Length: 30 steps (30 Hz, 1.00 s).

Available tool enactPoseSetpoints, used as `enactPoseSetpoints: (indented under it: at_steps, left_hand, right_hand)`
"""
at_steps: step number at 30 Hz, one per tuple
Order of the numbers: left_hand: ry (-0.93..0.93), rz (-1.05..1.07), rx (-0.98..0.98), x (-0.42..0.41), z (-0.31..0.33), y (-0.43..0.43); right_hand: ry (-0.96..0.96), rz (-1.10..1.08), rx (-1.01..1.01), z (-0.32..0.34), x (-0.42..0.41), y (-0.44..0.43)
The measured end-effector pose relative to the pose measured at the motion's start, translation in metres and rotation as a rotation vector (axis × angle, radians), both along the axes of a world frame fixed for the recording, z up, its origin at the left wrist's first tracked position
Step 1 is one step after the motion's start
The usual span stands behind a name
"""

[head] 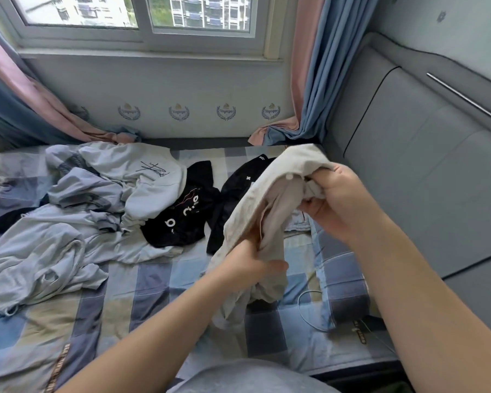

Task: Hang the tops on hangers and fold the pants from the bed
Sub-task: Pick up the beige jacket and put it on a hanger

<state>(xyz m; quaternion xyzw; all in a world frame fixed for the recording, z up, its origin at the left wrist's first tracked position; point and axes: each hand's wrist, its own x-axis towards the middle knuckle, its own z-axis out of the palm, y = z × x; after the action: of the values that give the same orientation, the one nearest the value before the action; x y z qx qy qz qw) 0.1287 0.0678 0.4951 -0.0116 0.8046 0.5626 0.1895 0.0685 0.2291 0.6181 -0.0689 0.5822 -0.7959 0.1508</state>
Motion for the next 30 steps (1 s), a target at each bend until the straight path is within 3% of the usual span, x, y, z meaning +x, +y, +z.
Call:
enactPoseSetpoints:
  at_steps: [3, 6, 9, 14, 18, 24, 30]
  left_hand:
    - [0.085, 0.069, -0.201, -0.007, -0.011, 0.001]
    - [0.046, 0.127, -0.044, -0.007, -0.009, -0.003]
    - [0.083, 0.168, 0.152, -0.006, 0.002, -0.009]
    - [0.145, 0.309, 0.274, -0.008, 0.025, -0.022]
    - [0.187, 0.413, 0.396, -0.009, 0.049, -0.029]
    - [0.168, 0.457, 0.607, -0.011, 0.078, -0.026]
    - [0.171, 0.421, 0.571, -0.02, 0.078, -0.035]
  right_hand:
    - [-0.06, -0.091, -0.155, 0.015, -0.008, -0.004]
    - [-0.105, -0.165, -0.156, 0.013, -0.014, -0.001]
    - [-0.144, -0.131, -0.036, -0.006, -0.007, 0.004]
    - [-0.149, -0.023, 0.114, -0.044, 0.026, 0.004]
    - [-0.061, 0.002, 0.277, -0.067, 0.052, -0.006]
    - [0.034, 0.208, 0.528, -0.112, 0.074, -0.032]
    - [-0.066, 0.105, 0.775, -0.134, 0.058, -0.03]
